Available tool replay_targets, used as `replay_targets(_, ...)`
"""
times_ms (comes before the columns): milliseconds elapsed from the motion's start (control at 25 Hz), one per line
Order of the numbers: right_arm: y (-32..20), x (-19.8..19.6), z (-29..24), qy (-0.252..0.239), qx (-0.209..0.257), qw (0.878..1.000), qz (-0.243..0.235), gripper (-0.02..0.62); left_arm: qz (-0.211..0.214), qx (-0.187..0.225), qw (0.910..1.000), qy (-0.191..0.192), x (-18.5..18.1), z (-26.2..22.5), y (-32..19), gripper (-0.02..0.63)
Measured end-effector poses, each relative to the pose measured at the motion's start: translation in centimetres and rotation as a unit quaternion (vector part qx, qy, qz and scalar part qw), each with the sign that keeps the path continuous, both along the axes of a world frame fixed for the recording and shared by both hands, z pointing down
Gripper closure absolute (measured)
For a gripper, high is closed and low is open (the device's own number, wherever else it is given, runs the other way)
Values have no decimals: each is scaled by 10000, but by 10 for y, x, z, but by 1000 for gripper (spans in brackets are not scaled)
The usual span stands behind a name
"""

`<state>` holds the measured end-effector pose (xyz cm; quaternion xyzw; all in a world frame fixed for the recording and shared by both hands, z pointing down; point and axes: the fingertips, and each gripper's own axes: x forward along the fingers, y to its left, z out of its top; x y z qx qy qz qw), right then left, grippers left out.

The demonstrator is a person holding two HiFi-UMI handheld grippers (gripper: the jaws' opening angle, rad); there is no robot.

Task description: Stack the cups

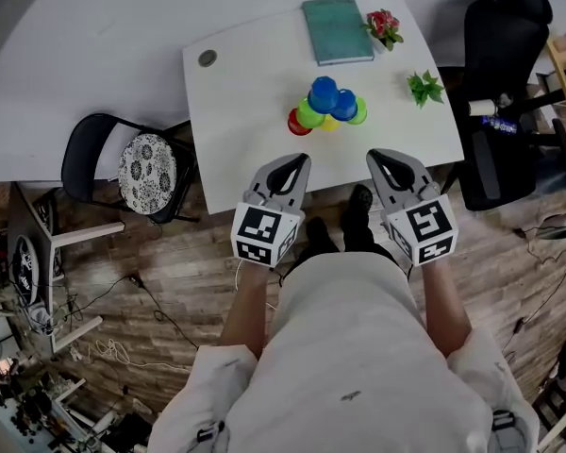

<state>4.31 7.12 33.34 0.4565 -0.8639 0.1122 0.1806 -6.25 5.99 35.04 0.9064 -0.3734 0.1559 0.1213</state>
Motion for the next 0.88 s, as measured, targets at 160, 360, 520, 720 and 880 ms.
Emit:
replay_targets(160,16,-13,-5,-86,52,9999,72,589,62,-41,9998,186,-6,-7,12,585)
replay_targets(360,31,-28,-14,-349,106,9992,137,592,113,-4,9997,223,-12,-13,24,586)
replay_targets(520,38,-36,-20,-518,176,9984,106,592,176,30,9998,124,-14,-14,32,586)
replay_targets(720,41,-42,-23,-551,219,9982,45,592,136,-23,9998,148,-22,-19,39,587)
replay_targets(880,42,-46,-24,-607,196,9980,12,594,134,-90,9998,138,-27,-19,41,588)
